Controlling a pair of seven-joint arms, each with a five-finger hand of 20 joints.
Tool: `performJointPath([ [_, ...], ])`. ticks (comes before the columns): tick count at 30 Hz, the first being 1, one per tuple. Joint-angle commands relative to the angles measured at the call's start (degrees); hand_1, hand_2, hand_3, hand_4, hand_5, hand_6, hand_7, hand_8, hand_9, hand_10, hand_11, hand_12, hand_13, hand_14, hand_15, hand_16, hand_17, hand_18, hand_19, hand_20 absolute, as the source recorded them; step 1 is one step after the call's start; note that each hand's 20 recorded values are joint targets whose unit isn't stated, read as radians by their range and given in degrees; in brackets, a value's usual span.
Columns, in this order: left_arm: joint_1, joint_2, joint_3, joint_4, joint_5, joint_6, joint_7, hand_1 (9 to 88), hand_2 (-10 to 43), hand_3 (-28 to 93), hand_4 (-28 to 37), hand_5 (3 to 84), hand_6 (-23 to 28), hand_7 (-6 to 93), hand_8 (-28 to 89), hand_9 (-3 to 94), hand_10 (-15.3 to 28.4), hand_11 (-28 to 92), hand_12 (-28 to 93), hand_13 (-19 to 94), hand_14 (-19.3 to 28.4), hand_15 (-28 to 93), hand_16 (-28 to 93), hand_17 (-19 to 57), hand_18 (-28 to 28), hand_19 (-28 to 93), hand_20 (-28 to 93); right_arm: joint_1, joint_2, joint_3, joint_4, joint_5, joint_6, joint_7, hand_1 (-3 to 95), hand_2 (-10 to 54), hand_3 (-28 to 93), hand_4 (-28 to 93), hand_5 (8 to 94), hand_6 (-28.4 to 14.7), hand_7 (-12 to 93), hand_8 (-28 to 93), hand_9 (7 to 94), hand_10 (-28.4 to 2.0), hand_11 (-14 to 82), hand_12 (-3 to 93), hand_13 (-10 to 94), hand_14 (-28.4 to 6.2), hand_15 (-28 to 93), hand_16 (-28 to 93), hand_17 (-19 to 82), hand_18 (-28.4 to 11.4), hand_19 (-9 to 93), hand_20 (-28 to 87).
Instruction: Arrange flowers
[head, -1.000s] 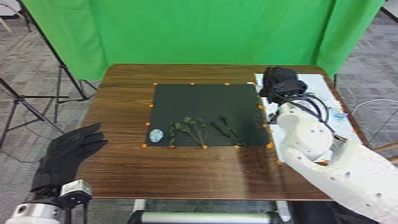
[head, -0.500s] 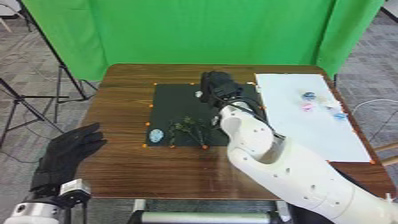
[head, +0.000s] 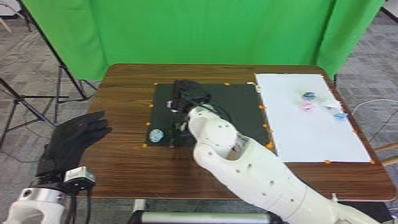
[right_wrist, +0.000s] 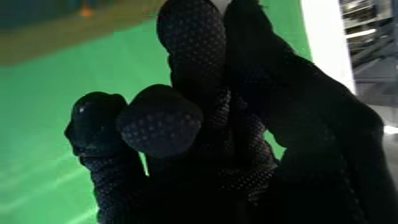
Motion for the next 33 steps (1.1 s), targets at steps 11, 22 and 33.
performJointPath([
  [11,-2.3,3.18,2.0,0.94,-1.32,0.03,0.97,27.6,4.5,82,-19.9,44.2,12.9,19.7,-11,39.1,21.9,38,10,27,28.0,66,-15,-9.3,22.4,60,9,0.8,-4.2,0.1,4.3,4.7,0.6,6.9,50.1,-8.4,73,-28,80.9,-1.3,23,6,85.7,-10.4,36.0,28.1,79,-4.4,73,22,47,-20.0,93,30],
  [22,-2.6,4.08,2.34,1.35,-2.36,0.15,1.46,27.6,4.5,82,-20.0,44.1,12.8,19.8,-11,39.2,21.8,38,10,27,27.8,66,-14,-9.3,22.4,61,9,1.1,-5.1,0.9,3.9,6.8,-0.4,8.2,43.0,-9.5,73,-28,73.4,-2.8,21,1,79.1,-11.8,36.9,22.0,74,-6.0,75,22,44,-19.2,93,26],
  [33,-2.3,6.38,3.17,1.42,-4.28,1.4,3.58,27.7,4.5,82,-19.9,44.2,12.8,19.7,-11,39.2,21.8,38,10,27,28.0,66,-14,-9.3,22.4,61,9,1.7,-5.0,0.0,3.9,8.5,0.6,9.3,40.0,-9.5,75,-28,72.0,-3.0,21,-11,77.4,-12.4,37.4,20.9,73,-6.5,75,21,43,-19.0,93,25],
])
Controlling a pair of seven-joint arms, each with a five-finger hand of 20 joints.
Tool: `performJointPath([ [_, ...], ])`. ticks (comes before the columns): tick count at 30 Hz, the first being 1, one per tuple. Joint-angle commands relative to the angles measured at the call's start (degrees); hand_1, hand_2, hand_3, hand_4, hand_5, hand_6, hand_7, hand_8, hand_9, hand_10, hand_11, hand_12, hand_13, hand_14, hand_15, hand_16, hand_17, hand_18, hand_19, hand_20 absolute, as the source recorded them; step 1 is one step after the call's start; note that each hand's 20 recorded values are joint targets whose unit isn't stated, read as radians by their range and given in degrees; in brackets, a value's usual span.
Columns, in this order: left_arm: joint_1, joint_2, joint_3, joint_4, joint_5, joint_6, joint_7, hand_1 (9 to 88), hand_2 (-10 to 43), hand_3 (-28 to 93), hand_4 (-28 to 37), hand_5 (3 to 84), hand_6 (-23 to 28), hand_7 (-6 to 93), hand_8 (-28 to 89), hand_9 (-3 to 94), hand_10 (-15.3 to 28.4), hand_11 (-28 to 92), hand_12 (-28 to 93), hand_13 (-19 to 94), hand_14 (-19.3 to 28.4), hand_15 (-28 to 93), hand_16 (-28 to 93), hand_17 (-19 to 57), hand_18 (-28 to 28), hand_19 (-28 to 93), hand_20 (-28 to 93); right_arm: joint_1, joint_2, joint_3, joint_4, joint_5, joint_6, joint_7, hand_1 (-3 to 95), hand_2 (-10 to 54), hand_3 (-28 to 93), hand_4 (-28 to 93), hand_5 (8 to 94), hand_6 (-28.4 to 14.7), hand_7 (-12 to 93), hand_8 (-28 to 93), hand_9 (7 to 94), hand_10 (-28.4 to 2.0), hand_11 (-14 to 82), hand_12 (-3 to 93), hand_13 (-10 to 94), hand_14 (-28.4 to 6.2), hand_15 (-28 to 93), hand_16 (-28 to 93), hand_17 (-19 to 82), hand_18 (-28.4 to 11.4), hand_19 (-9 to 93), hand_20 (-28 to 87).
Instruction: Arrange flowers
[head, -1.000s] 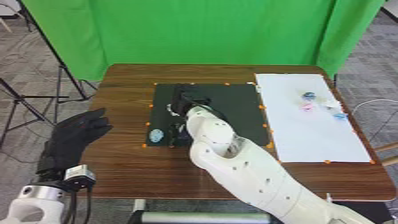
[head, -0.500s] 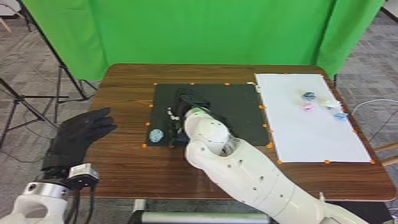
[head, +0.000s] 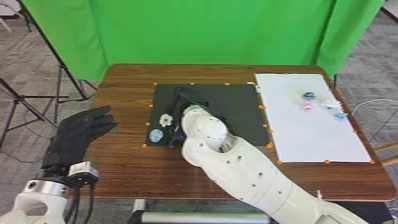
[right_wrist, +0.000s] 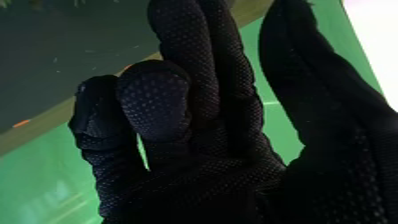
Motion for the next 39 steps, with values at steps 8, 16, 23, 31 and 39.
performJointPath([
  [8,6.3,0.98,-2.39,-1.26,-2.66,2.87,3.49,27.7,4.5,82,-19.9,44.2,12.8,19.8,-11,39.2,21.8,39,10,27,27.9,66,-15,-9.3,22.4,61,9,2.4,2.4,-2.4,-3.3,0.3,-1.9,-0.7,38.9,-9.5,76,-28,70.8,-3.6,21,-12,76.2,-13.0,37.2,20.8,71,-7.0,75,21,42,-19.3,93,25],
  [16,18.6,-2.46,-8.78,-4.5,-3.19,4.79,5.57,27.7,4.5,82,-19.9,44.2,12.8,19.8,-11,39.1,21.8,39,10,27,27.9,66,-14,-9.3,22.4,60,9,-1.4,13.3,0.5,-16.7,-5.9,-8.6,-9.3,36.4,-7.6,79,-28,69.9,-4.4,21,-12,73.2,-14.5,36.4,20.1,69,-9.1,75,20,40,-20.2,93,21],
  [23,20.7,-4.88,-8.74,-5.49,-2.44,5.28,5.63,27.6,4.4,82,-19.9,44.2,12.8,19.8,-11,39.2,21.8,39,10,27,27.9,66,-14,-9.3,22.4,60,9,-11.6,25.5,10.8,-27.7,-7.1,-8.3,-10.7,35.3,-6.1,80,-28,67.2,-6.4,19,-12,69.7,-15.9,34.1,19.5,66,-10.2,75,19,38,-20.8,93,19],
  [31,18.7,-5.67,-6.12,-5.39,-1.15,5.0,4.78,27.6,4.4,82,-19.9,44.2,12.9,19.7,-11,39.2,21.9,39,10,27,28.0,66,-14,-9.3,22.5,60,9,-22.5,38.0,23.4,-31.1,-3.2,-3.8,-8.5,34.7,-5.6,80,-28,63.6,-7.3,18,-11,65.3,-17.2,30.6,18.3,65,-10.8,75,19,37,-21.1,93,18],
  [39,16.3,-4.76,-3.3,-4.89,-0.79,4.92,5.15,27.6,4.5,82,-19.9,44.1,12.8,20.0,-11,39.2,21.8,39,10,27,27.9,66,-14,-9.3,22.4,60,9,-30.6,43.5,34.4,-29.0,-0.9,0.7,-5.8,34.6,-5.9,81,-28,61.4,-7.5,18,-11,63.5,-17.0,27.1,17.2,65,-10.6,75,18,37,-20.7,93,17],
])
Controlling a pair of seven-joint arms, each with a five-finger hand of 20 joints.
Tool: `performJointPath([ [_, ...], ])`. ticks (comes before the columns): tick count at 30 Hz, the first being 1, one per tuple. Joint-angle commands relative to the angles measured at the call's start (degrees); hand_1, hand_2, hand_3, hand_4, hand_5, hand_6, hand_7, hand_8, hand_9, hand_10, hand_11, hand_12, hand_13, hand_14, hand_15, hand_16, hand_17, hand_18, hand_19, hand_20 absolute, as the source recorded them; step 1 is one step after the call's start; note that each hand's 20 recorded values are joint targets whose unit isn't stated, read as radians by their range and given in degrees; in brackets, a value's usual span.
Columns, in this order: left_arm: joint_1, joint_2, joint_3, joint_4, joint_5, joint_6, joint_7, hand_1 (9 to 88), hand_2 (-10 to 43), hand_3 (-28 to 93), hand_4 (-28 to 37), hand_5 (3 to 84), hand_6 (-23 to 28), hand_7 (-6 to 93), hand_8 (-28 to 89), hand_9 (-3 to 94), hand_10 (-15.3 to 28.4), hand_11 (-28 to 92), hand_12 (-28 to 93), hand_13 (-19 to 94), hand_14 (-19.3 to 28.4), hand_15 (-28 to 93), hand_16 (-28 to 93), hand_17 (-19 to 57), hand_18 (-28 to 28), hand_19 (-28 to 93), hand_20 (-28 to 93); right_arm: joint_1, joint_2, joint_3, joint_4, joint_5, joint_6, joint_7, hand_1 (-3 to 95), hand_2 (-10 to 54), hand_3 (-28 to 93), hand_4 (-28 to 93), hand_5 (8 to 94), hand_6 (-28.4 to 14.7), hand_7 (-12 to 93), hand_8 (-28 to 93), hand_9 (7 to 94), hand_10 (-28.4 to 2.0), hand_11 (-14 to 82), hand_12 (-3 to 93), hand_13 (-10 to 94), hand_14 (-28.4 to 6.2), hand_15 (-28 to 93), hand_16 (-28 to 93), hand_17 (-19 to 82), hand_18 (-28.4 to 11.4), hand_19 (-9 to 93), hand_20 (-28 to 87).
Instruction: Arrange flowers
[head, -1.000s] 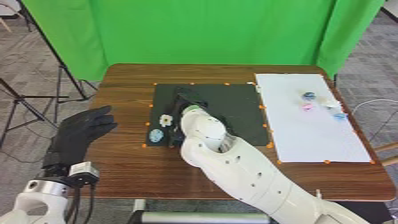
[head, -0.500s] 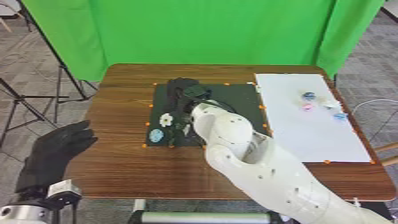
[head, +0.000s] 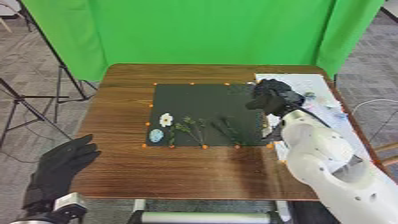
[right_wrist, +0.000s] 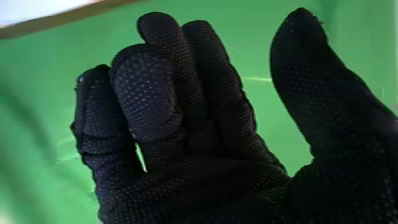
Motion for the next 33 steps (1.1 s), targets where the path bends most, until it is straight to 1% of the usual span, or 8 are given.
performJointPath([
  [1,-1.5,0.58,2.13,0.03,0.66,0.31,0.28,27.7,4.5,82,-19.9,44.2,12.8,20.0,-11,39.1,21.8,39,10,27,27.9,66,-14,-9.3,22.4,60,9,-8.0,7.2,9.4,3.5,0.7,4.4,4.5,34.6,-6.0,81,-28,61.3,-7.5,18,-11,63.2,-17.1,26.8,17.1,65,-10.5,75,18,37,-20.7,93,17],
  [4,-1.6,1.15,2.57,0.06,0.28,0.65,0.9,27.7,4.5,82,-19.9,44.2,12.8,20.0,-11,39.2,21.7,39,10,27,27.9,66,-14,-9.3,22.4,61,9,-9.5,8.3,12.2,5.0,1.5,4.7,5.8,34.5,-6.1,82,-28,60.6,-7.7,18,-11,62.4,-17.1,25.7,16.8,65,-10.5,75,17,37,-20.6,93,17],
  [5,-1.8,0.97,2.61,0.13,0.55,0.4,0.49,27.7,4.5,82,-19.9,44.2,12.8,20.0,-11,39.2,21.7,39,10,27,27.9,66,-14,-9.3,22.4,61,9,-10.0,8.7,12.8,5.5,1.5,5.1,6.2,34.5,-6.1,82,-28,60.5,-7.7,18,-11,62.2,-17.2,25.4,16.8,65,-10.4,75,17,37,-20.6,93,17],
  [10,-2.4,2.0,4.06,0.68,-0.57,0.97,1.64,27.6,4.5,82,-20.0,44.1,12.8,20.0,-11,39.2,21.7,39,10,27,27.9,66,-14,-9.3,22.4,61,9,-11.9,10.4,15.3,8.4,-1.2,4.2,6.2,34.3,-6.6,82,-28,59.5,-7.7,18,-11,60.3,-17.4,23.9,16.5,64,-10.2,76,17,37,-20.2,93,16],
  [20,-3.8,2.22,4.65,0.96,-0.12,0.46,1.15,27.7,4.5,82,-20.0,44.1,12.8,19.9,-11,39.1,21.8,39,10,27,28.0,66,-14,-9.3,22.5,61,9,-6.8,10.5,12.0,14.4,0.6,3.2,9.9,34.0,-8.3,83,-28,54.5,-8.2,17,-11,53.4,-18.9,19.5,16.0,62,-10.2,77,17,36,-19.8,93,15],
  [23,-4.4,2.03,4.66,1.02,0.45,-0.02,0.35,27.7,4.5,82,-19.9,44.1,12.8,19.9,-11,39.2,21.8,39,10,27,27.8,66,-14,-9.3,22.5,61,9,-6.2,10.7,11.7,15.4,-0.1,3.8,12.6,34.0,-8.4,84,-28,54.1,-8.2,17,-11,52.7,-19.0,19.0,16.0,62,-10.2,77,16,36,-19.8,93,15],
  [30,-4.2,2.41,5.05,1.15,-0.29,0.44,1.54,27.7,4.5,82,-19.9,44.1,12.8,20.0,-11,39.2,21.8,39,10,27,27.9,66,-14,-9.3,22.5,60,9,-6.9,11.1,13.2,17.2,0.1,3.1,13.0,34.3,-8.7,84,-28,54.2,-8.4,17,-11,52.5,-19.5,18.4,16.1,62,-10.6,77,15,37,-20.0,93,16],
  [33,-4.6,2.12,5.53,1.16,0.28,-0.02,1.02,27.7,4.5,82,-19.9,44.1,12.8,19.9,-11,39.2,21.9,39,10,27,27.9,66,-14,-9.3,22.5,60,9,-5.8,10.8,12.7,18.1,0.5,2.3,13.1,34.6,-8.7,84,-28,54.2,-8.5,17,-11,52.3,-19.6,18.2,16.1,62,-10.6,78,15,37,-20.0,93,16],
])
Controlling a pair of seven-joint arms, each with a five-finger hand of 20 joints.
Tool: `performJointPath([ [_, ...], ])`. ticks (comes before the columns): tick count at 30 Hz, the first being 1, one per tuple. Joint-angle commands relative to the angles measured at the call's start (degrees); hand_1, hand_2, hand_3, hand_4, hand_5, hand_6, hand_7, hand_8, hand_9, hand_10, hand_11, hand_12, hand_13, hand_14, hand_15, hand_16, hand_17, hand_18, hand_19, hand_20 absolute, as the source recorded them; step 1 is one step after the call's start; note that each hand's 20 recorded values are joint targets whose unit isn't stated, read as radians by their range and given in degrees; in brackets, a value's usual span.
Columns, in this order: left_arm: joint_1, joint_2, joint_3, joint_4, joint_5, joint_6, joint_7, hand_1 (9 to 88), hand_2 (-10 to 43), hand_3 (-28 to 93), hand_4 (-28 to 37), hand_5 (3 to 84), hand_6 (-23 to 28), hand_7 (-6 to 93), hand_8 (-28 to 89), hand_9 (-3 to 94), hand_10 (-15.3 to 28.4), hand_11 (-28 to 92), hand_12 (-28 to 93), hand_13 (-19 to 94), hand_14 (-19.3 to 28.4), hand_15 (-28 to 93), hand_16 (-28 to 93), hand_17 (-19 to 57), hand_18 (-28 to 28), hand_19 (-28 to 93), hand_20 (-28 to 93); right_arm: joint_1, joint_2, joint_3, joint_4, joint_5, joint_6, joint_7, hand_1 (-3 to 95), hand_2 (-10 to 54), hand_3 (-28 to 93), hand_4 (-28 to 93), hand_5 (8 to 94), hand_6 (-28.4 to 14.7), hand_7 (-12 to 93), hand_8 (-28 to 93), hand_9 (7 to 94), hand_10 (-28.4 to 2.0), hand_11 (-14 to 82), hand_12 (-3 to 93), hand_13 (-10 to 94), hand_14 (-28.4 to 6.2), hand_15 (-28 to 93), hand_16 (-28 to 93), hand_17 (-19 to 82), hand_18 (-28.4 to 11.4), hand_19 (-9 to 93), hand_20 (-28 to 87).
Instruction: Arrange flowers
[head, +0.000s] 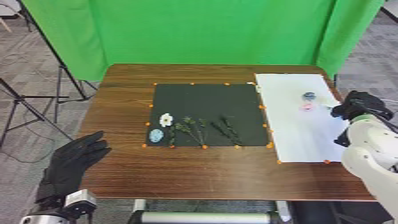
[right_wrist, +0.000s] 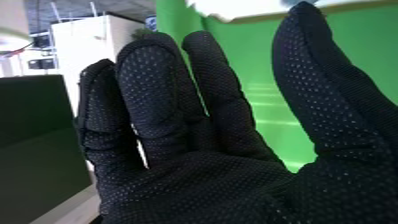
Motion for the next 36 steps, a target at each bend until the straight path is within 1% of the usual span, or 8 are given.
performJointPath([
  [1,-0.4,-0.04,1.1,0.27,0.13,-0.32,0.04,27.7,4.4,82,-19.9,44.1,12.8,19.9,-11,39.2,21.9,39,10,27,27.9,66,-14,-9.3,22.5,60,9,1.1,0.5,-0.3,2.6,-0.2,-1.2,0.7,34.6,-8.7,84,-28,54.2,-8.5,17,-11,52.3,-19.6,18.1,16.1,62,-10.6,78,15,37,-20.0,93,16],
  [3,-0.6,0.03,1.26,0.27,-0.24,-0.12,0.56,27.7,4.4,82,-19.9,44.1,12.8,19.9,-11,39.2,21.9,39,10,27,27.9,66,-14,-9.3,22.5,60,9,2.3,0.1,-1.3,3.4,-0.2,-1.8,0.7,34.5,-8.7,84,-28,54.2,-8.5,17,-11,52.3,-19.6,18.1,16.1,62,-10.6,78,15,37,-20.0,93,16],
  [6,-1.0,-0.11,1.03,0.3,0.21,-0.53,0.18,27.7,4.4,82,-19.9,44.2,12.8,19.8,-11,39.2,21.9,39,10,27,27.9,66,-14,-9.3,22.4,60,9,3.2,-0.5,-1.8,4.3,0.3,-2.8,0.8,34.5,-8.6,84,-28,54.2,-8.5,17,-11,52.4,-19.6,18.1,16.1,62,-10.6,78,15,37,-20.0,93,16],
  [10,-1.1,0.03,0.9,0.37,0.1,-0.66,0.24,27.7,4.5,82,-19.9,44.2,12.8,19.9,-11,39.1,21.9,39,10,27,27.9,66,-14,-9.3,22.5,60,9,4.3,-1.3,-2.7,5.6,0.6,-3.5,1.1,34.5,-8.6,84,-28,54.0,-8.4,17,-11,52.4,-19.4,18.2,16.1,62,-10.6,78,15,37,-20.0,93,16],
  [17,-2.2,-0.35,1.46,0.79,0.23,-0.98,-0.26,27.5,4.4,83,-19.9,44.1,12.7,19.9,-11,39.1,21.8,39,10,27,27.9,66,-14,-9.3,22.4,60,9,5.3,-2.9,-3.7,7.4,1.2,-4.2,1.4,34.6,-8.5,84,-28,52.8,-7.8,16,-11,52.1,-19.0,17.4,15.7,62,-10.6,78,15,37,-20.1,93,16],
  [21,-2.7,-0.78,1.82,1.01,0.55,-1.43,-0.8,27.6,4.4,82,-19.9,44.2,12.8,19.8,-11,39.2,21.8,39,10,27,27.9,66,-14,-9.3,22.4,60,9,5.9,-4.2,-4.1,8.4,1.4,-6.5,1.1,34.7,-8.5,84,-28,52.5,-7.4,16,-11,51.9,-17.7,16.7,15.4,62,-10.8,78,15,37,-20.2,93,16],
  [30,-2.7,-0.92,1.88,0.95,0.43,-1.24,-0.57,27.7,4.4,82,-20.0,44.1,12.8,19.9,-11,39.2,21.7,39,10,27,27.9,66,-14,-9.3,22.5,60,9,7.3,-5.7,-6.6,10.0,0.3,-7.6,1.0,35.1,-7.8,84,-28,53.2,-5.8,16,-11,52.3,-15.5,15.3,15.2,63,-10.8,77,15,37,-20.7,93,16],
  [36,-2.9,-1.19,1.9,1.06,0.76,-1.64,-0.99,27.6,4.4,82,-19.9,44.1,12.8,19.8,-11,39.1,21.8,39,10,27,27.8,66,-14,-9.3,22.5,60,9,6.5,-5.6,-6.5,10.3,-0.1,-7.2,1.8,39.4,-7.5,83,-28,57.1,-3.9,18,-12,58.9,-13.3,17.6,15.4,65,-9.9,76,15,39,-20.4,93,16],
])
